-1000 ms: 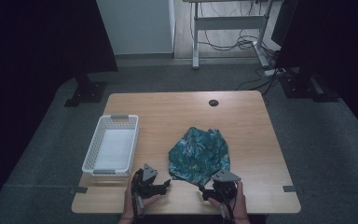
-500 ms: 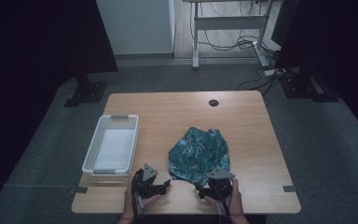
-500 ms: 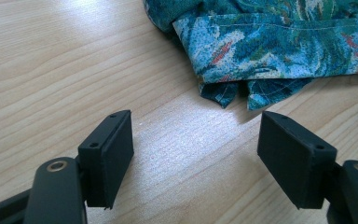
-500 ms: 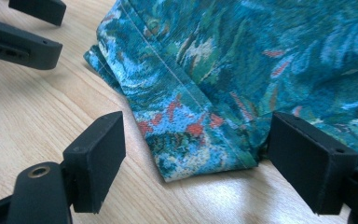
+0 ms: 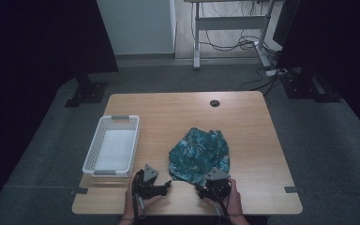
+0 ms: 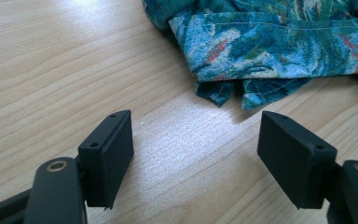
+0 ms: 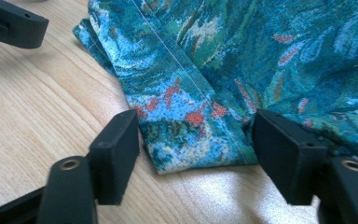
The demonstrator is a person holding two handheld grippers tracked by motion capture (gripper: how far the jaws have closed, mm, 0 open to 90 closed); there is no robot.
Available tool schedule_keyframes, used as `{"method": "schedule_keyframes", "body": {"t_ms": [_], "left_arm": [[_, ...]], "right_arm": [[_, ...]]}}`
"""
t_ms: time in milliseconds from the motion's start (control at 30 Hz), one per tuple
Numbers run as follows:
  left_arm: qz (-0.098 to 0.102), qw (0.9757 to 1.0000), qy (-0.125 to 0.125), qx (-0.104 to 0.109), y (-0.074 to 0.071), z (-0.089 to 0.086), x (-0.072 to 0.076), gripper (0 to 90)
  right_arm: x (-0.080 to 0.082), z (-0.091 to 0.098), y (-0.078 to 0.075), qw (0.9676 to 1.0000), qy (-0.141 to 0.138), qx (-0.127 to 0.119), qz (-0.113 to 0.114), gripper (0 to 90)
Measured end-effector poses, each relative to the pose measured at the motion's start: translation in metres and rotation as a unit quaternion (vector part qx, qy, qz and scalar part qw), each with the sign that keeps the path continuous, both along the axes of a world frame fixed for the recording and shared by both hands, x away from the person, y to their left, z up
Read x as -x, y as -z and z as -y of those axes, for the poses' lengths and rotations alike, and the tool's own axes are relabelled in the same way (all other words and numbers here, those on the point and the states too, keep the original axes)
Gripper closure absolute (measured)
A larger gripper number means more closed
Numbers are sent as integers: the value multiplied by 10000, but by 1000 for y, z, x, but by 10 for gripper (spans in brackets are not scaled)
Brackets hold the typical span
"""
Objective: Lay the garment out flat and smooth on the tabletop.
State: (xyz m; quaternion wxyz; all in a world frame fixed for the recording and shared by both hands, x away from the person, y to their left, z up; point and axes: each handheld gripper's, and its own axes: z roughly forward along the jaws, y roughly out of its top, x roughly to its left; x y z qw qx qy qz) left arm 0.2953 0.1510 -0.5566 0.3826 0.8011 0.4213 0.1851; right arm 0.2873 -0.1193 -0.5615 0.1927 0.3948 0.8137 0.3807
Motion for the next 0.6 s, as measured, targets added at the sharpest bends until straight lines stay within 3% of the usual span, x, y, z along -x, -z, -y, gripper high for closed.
{"method": "schedule_keyframes", "body": {"t_ms": [367, 600], "left_arm": [[-14, 10000, 8, -5, 0, 0, 0, 266], [-9, 10000, 2, -11, 0, 0, -1, 266]], "right_arm": [[1, -1, -1, 9999, 13, 58, 112, 518], [3, 1, -1, 9996, -17, 157, 249, 688]]}}
